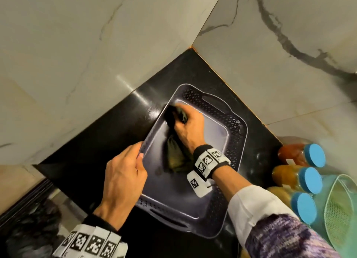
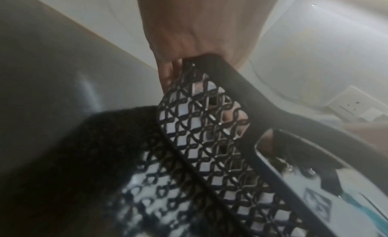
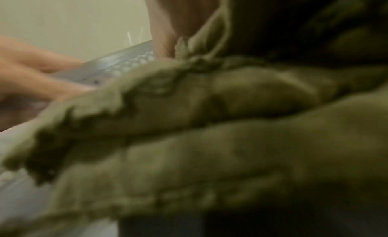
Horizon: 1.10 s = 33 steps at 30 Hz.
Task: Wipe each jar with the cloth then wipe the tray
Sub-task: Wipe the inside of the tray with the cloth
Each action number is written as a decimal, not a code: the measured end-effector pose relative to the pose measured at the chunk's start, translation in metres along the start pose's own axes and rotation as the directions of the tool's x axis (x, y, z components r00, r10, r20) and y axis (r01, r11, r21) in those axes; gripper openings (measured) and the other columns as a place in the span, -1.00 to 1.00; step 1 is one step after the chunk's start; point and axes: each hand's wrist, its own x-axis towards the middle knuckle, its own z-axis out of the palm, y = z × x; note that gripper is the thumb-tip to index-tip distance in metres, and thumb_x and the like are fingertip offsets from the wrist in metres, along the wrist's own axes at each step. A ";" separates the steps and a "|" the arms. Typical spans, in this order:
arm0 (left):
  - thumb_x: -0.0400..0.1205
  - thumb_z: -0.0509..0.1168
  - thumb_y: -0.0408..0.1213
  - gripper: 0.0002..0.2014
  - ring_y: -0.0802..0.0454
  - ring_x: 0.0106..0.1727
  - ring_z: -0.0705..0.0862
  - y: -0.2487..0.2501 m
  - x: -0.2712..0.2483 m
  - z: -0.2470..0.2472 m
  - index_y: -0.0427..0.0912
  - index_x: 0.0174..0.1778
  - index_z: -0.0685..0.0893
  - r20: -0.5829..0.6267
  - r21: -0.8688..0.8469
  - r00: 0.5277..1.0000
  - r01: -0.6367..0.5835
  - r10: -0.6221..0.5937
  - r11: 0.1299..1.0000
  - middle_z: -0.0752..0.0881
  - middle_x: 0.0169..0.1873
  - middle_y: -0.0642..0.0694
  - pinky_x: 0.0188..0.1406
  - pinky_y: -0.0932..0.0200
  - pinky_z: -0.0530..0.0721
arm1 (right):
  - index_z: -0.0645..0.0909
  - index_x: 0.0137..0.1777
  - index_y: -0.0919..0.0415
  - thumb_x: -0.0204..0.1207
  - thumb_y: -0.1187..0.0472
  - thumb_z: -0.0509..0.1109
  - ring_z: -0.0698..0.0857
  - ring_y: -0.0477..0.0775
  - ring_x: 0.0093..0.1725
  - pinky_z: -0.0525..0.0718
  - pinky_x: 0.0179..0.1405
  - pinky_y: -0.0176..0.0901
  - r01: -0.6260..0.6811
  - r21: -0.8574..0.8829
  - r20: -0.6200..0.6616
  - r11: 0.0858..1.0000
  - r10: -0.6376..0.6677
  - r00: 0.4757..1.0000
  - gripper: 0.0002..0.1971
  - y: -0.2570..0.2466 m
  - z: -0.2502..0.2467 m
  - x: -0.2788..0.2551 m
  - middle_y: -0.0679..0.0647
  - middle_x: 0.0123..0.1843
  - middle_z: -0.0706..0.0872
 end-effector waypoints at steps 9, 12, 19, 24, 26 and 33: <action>0.56 0.42 -0.63 -0.58 -0.35 -0.13 0.85 0.004 0.002 -0.002 -0.20 0.30 0.81 0.069 0.012 0.997 -0.034 0.033 0.999 0.89 -0.07 -0.19 -0.26 -0.11 0.82 | 0.75 0.29 0.12 0.20 0.31 0.47 0.79 0.16 -0.08 0.78 -0.05 0.02 0.245 -0.097 0.242 0.965 -0.216 0.946 -0.44 -0.002 -0.006 -0.043 0.05 -0.01 0.81; 0.57 0.41 -0.63 -0.57 -0.28 -0.15 0.85 0.003 0.004 -0.003 -0.20 0.33 0.80 0.085 0.004 0.995 -0.054 0.053 0.999 0.89 -0.08 -0.15 -0.25 -0.05 0.82 | 0.79 0.13 0.08 0.28 0.32 0.51 0.81 0.10 -0.03 0.78 0.03 0.03 0.038 -0.126 0.020 0.991 -0.036 0.999 -0.61 0.003 -0.012 0.004 0.03 -0.01 0.86; 0.58 0.41 -0.64 -0.58 -0.23 -0.12 0.87 0.006 0.010 0.000 -0.26 0.33 0.80 0.039 -0.036 0.999 -0.018 0.020 0.999 0.90 -0.06 -0.18 -0.14 0.11 0.76 | 0.82 0.17 0.12 0.33 0.32 0.45 0.80 0.02 0.05 0.76 0.17 -0.01 -0.055 -0.080 -0.024 0.995 0.053 0.998 -0.61 0.010 -0.009 0.045 0.01 0.05 0.87; 0.54 0.40 -0.66 -0.57 -0.33 -0.09 0.84 0.011 0.010 0.005 -0.25 0.28 0.81 0.011 -0.035 0.999 0.041 -0.041 0.999 0.89 -0.06 -0.22 -0.15 -0.06 0.78 | 0.79 0.19 0.08 0.29 0.45 0.59 0.83 0.02 0.04 0.78 0.12 0.10 0.041 0.122 0.355 0.992 -0.082 0.931 -0.54 0.004 -0.005 -0.007 -0.04 0.00 0.84; 0.52 0.40 -0.67 -0.55 -0.35 -0.05 0.84 0.009 0.010 0.006 -0.26 0.30 0.80 -0.003 -0.023 0.999 0.036 -0.036 0.999 0.89 -0.03 -0.24 -0.13 -0.07 0.77 | 0.78 0.24 0.18 0.27 0.54 0.53 0.81 0.01 0.01 0.75 0.09 -0.16 0.105 0.183 0.505 0.977 -0.186 0.843 -0.48 -0.005 -0.008 -0.044 -0.07 -0.01 0.79; 0.54 0.40 -0.65 -0.54 -0.38 -0.15 0.83 0.007 0.011 0.002 -0.25 0.34 0.79 0.094 0.023 0.995 -0.033 0.030 0.999 0.86 -0.13 -0.29 -0.24 -0.13 0.79 | 0.73 0.32 0.20 0.21 0.35 0.47 0.80 0.19 0.03 0.76 0.10 -0.03 0.352 0.019 0.499 0.936 -0.314 0.808 -0.42 -0.005 -0.021 -0.033 0.12 0.08 0.81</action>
